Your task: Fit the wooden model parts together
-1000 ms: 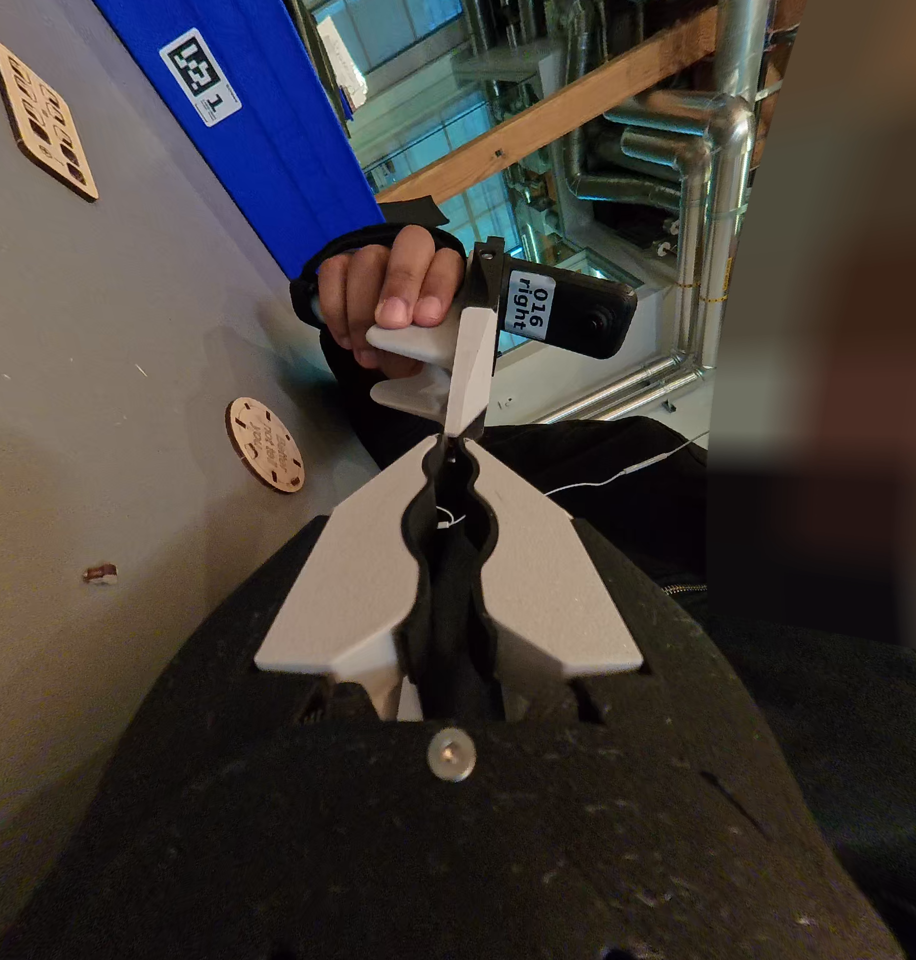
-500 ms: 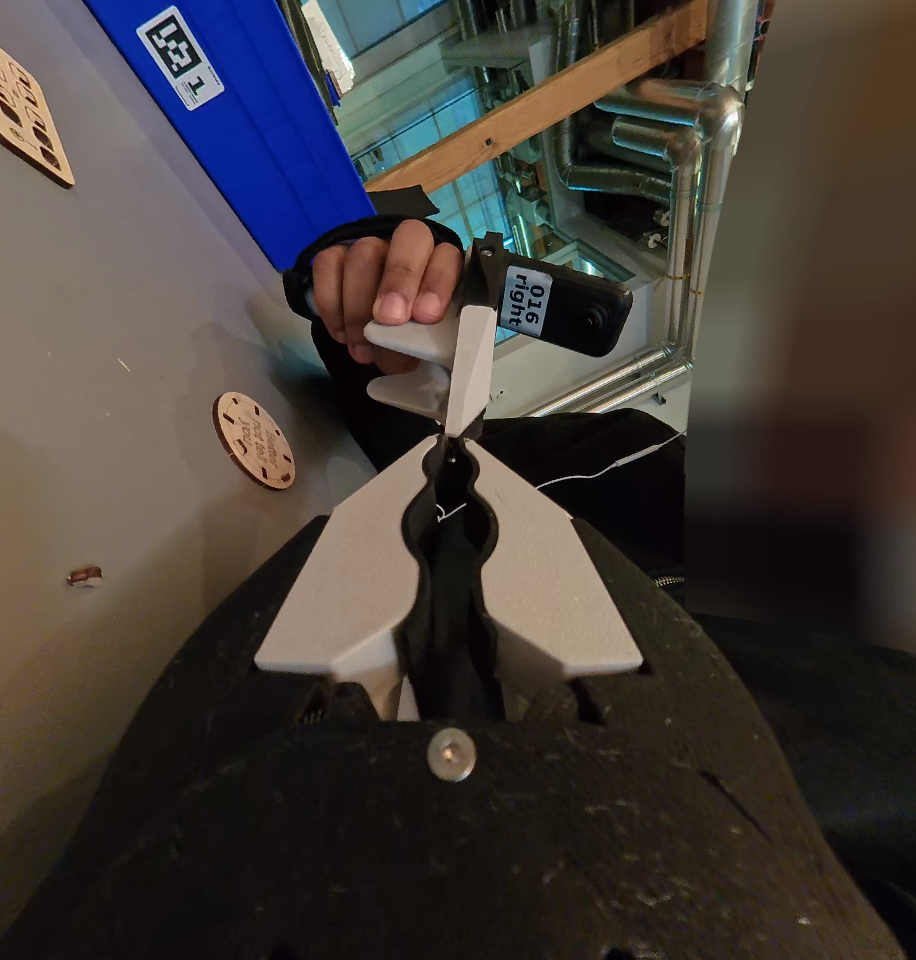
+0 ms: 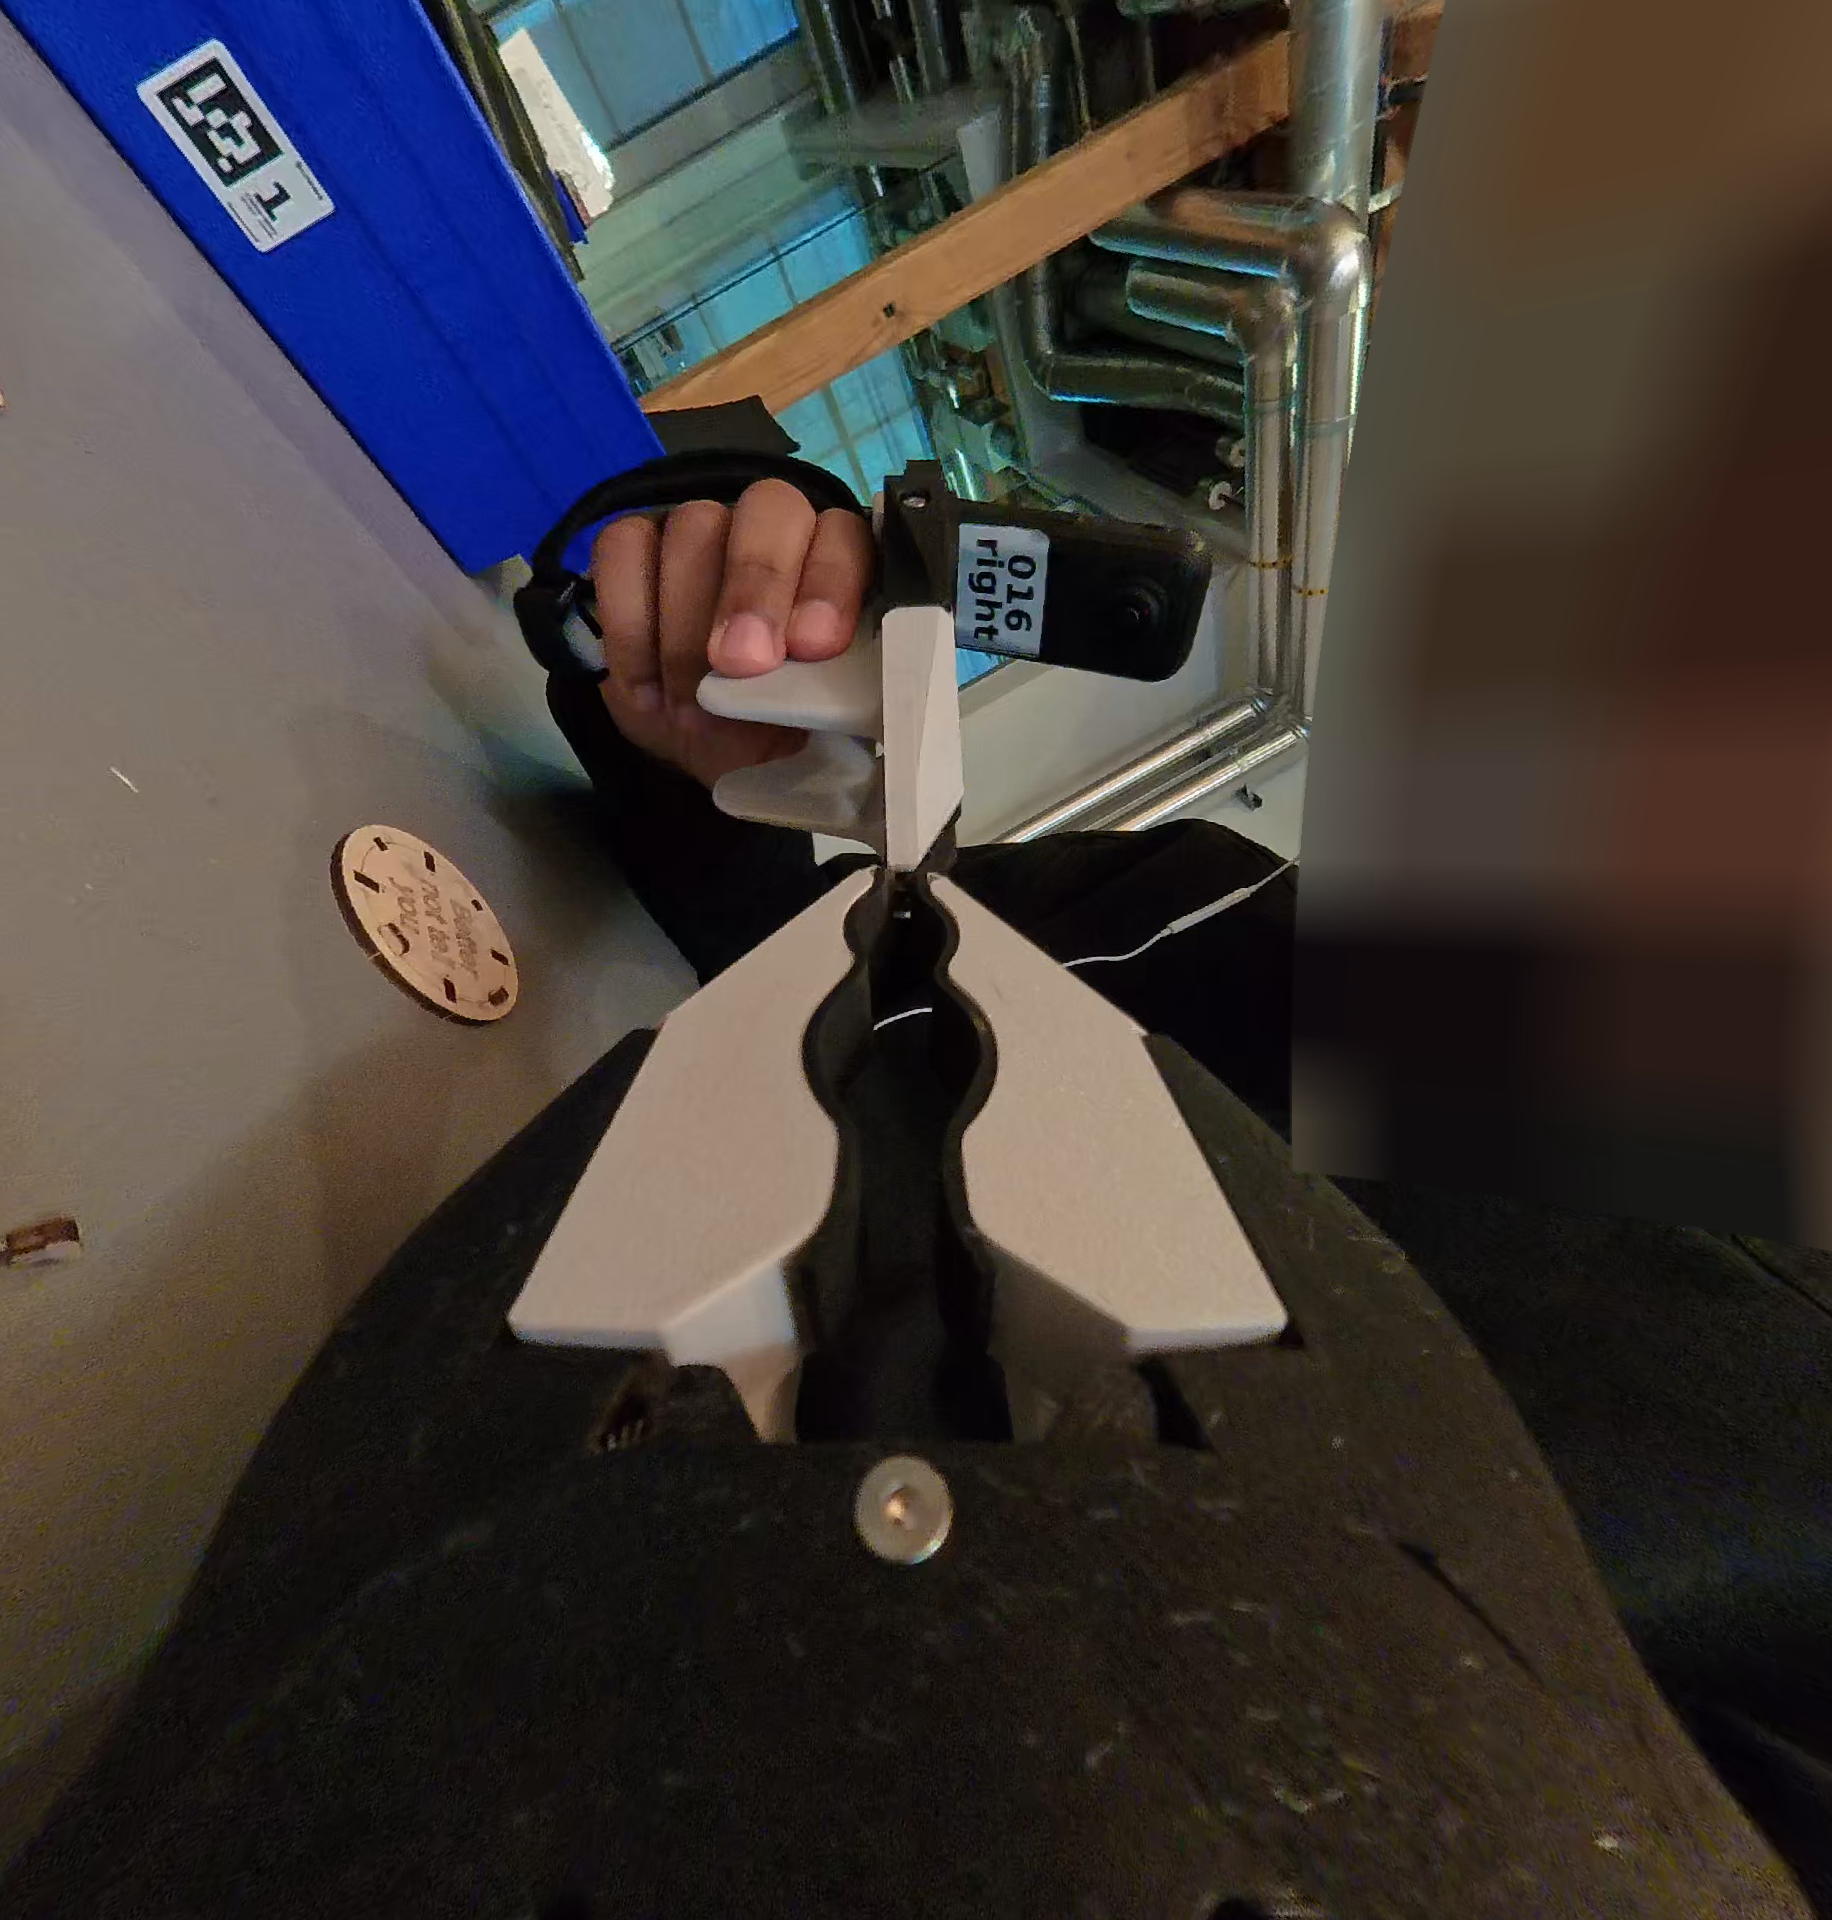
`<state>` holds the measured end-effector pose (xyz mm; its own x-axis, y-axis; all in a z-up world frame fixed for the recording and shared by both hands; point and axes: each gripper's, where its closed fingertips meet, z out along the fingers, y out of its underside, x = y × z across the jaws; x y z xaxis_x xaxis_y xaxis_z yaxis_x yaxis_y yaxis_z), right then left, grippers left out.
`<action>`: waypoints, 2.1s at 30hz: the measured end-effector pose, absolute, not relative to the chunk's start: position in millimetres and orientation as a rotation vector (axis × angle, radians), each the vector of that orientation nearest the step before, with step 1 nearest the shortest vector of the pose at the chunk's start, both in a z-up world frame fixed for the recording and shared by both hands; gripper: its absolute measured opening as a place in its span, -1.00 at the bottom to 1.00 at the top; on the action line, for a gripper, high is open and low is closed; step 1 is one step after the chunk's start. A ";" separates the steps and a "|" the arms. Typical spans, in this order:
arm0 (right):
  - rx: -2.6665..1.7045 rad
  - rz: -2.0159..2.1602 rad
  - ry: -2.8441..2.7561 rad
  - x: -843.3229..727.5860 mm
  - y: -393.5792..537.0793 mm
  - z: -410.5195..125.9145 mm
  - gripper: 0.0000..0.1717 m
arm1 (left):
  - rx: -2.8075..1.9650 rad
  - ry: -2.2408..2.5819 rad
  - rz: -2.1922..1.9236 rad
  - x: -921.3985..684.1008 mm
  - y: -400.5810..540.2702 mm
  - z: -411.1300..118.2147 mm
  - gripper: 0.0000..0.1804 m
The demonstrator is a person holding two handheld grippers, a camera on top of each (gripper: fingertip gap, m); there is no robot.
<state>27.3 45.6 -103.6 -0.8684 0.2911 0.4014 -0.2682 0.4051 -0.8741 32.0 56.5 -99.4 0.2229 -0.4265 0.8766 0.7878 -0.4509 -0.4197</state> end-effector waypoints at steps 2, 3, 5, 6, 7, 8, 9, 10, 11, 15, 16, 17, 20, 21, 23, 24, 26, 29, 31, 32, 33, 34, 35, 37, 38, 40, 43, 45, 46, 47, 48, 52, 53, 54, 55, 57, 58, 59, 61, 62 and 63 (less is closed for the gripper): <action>-0.024 1.474 -2.163 27.0 45.6 -103.2 -0.95 | -1.445 -0.365 -1.463 31.8 56.4 -99.0 -1.00; -0.030 1.472 -2.164 26.8 45.5 -103.0 -0.95 | -1.443 -0.365 -1.462 31.7 56.3 -98.8 -1.00; -0.046 1.467 -2.168 25.9 45.9 -103.2 -0.95 | -1.443 -0.369 -1.456 31.0 56.5 -98.9 -1.00; -0.056 1.463 -2.169 25.3 45.9 -103.1 -0.95 | -1.441 -0.371 -1.452 30.5 56.7 -98.8 -1.00; -0.060 1.461 -2.170 25.2 45.9 -103.0 -0.95 | -1.442 -0.368 -1.449 30.4 56.5 -98.7 -1.00; -0.066 1.465 -2.169 25.1 45.9 -102.5 -0.95 | -1.441 -0.363 -1.443 30.3 56.5 -98.0 -1.00; -0.071 1.470 -2.167 25.0 45.9 -101.8 -0.95 | -1.441 -0.357 -1.437 30.5 56.2 -97.5 -1.00; -0.075 1.476 -2.165 25.1 46.2 -100.9 -0.95 | -1.443 -0.355 -1.433 30.6 56.3 -97.6 -0.99; -0.078 1.484 -2.159 25.1 46.6 -99.5 -0.95 | -1.444 -0.355 -1.430 30.5 56.4 -97.8 -0.97; -0.103 1.518 -2.147 24.4 49.7 -95.3 -0.95 | -1.443 -0.344 -1.430 31.5 56.0 -96.8 -0.96; -0.107 1.520 -2.146 24.1 50.4 -94.9 -0.95 | -1.443 -0.342 -1.430 31.8 56.0 -96.6 -0.96; -0.111 1.525 -2.145 24.1 50.9 -94.4 -0.95 | -1.443 -0.343 -1.429 31.7 56.1 -96.7 -0.95; -0.129 1.542 -2.149 23.4 51.7 -93.8 -0.95 | -1.443 -0.347 -1.420 30.5 56.6 -97.0 -0.95; -0.143 1.546 -2.152 22.2 52.9 -94.1 -0.95 | -1.451 -0.348 -1.407 30.1 57.3 -97.7 -0.95; -0.206 1.547 -2.173 16.4 58.6 -97.5 -0.95 | -1.509 -0.355 -1.343 29.7 60.7 -105.0 -0.95; -0.248 1.544 -2.186 12.6 63.7 -99.7 -0.95 | -1.552 -0.358 -1.301 30.2 63.0 -110.5 -0.96; -0.334 1.559 -2.190 6.0 76.3 -100.1 -0.96 | -1.647 -0.352 -1.207 32.8 68.1 -122.2 -0.95; -0.463 1.504 -2.220 -0.4 99.4 -109.2 -0.95 | -1.834 -0.327 -0.994 36.0 76.6 -145.7 -0.94; -0.538 1.389 -2.336 2.3 111.8 -129.1 -0.95 | -1.940 -0.307 -0.835 36.8 83.1 -159.8 -0.94; -0.552 1.316 -2.410 6.8 116.1 -140.1 -0.95 | -1.974 -0.293 -0.777 38.4 87.0 -163.9 -0.95; -0.559 1.237 -2.485 12.1 119.7 -150.0 -0.95 | -1.993 -0.281 -0.740 40.9 91.5 -165.9 -0.97; -0.561 1.155 -2.561 17.9 122.5 -159.1 -0.95 | -2.008 -0.271 -0.712 43.3 96.2 -167.5 -0.98; -0.553 1.070 -2.631 23.5 124.8 -166.9 -0.95 | -2.030 -0.261 -0.686 45.7 100.4 -170.2 -0.99; -0.505 0.916 -2.732 31.3 128.2 -177.6 -0.95 | -2.095 -0.237 -0.618 48.5 106.6 -178.8 -0.99; -0.480 0.853 -2.769 33.2 129.0 -181.4 -0.95 | -2.131 -0.229 -0.567 47.8 108.7 -184.1 -1.00; -0.432 0.770 -2.838 35.0 128.1 -187.4 -0.95 | -2.186 -0.218 -0.470 45.8 111.2 -193.0 -1.00; -0.396 0.691 -2.931 32.0 126.6 -195.9 -0.95 | -2.222 -0.223 -0.424 45.0 112.6 -197.9 -1.00; -0.374 0.660 -2.991 30.6 124.9 -199.5 -0.95 | -2.242 -0.256 -0.418 41.8 111.5 -202.0 -1.00; -0.355 0.639 -3.012 29.9 124.6 -200.9 -0.95 | -2.262 -0.267 -0.427 41.6 109.8 -205.3 -1.00; -0.332 0.612 -3.030 29.4 124.6 -202.5 -0.95 | -2.264 -0.270 -0.438 42.1 109.1 -205.9 -1.00; -0.311 0.586 -3.047 29.3 124.7 -204.3 -0.95 | -2.263 -0.271 -0.438 41.8 108.5 -205.8 -1.00; -0.269 0.531 -3.094 29.8 122.7 -207.6 -0.95 | -2.264 -0.270 -0.436 41.7 107.4 -205.8 -1.00; -0.275 0.523 -3.101 29.8 122.4 -207.8 -0.95 | -2.263 -0.273 -0.435 41.2 107.4 -205.7 -1.00; -0.284 0.517 -3.108 30.1 122.3 -207.8 -0.95 | -2.261 -0.279 -0.433 40.4 107.3 -205.7 -1.00; -0.296 0.514 -3.114 30.8 122.1 -207.8 -0.95 | -2.259 -0.286 -0.430 39.5 107.2 -205.6 -1.00; -0.323 0.502 -3.126 33.6 122.0 -207.9 -0.95 | -2.255 -0.302 -0.424 37.2 106.7 -205.5 -1.00; -0.335 0.498 -3.131 35.8 121.6 -207.9 -0.95 | -2.254 -0.309 -0.418 35.7 106.4 -205.5 -1.00; -0.352 0.500 -3.136 38.6 120.4 -207.9 -0.95 | -2.253 -0.316 -0.410 34.1 106.1 -205.5 -1.00; -0.395 0.528 -3.158 47.8 114.4 -207.9 -0.95 | -2.249 -0.325 -0.399 31.9 105.4 -205.2 -1.00; -0.404 0.539 -3.161 52.1 111.3 -207.8 -0.95 | -2.243 -0.323 -0.404 32.1 105.4 -204.2 -1.00; -0.398 0.531 -3.148 54.0 109.8 -207.8 -0.95 | -2.236 -0.322 -0.407 32.2 105.3 -203.2 -1.00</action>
<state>54.0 109.8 -207.8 -0.9666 0.2293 -0.1142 0.2541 0.9150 -0.3133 32.2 105.3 -203.2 0.9150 0.0944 0.3923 0.3599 -0.6305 -0.6877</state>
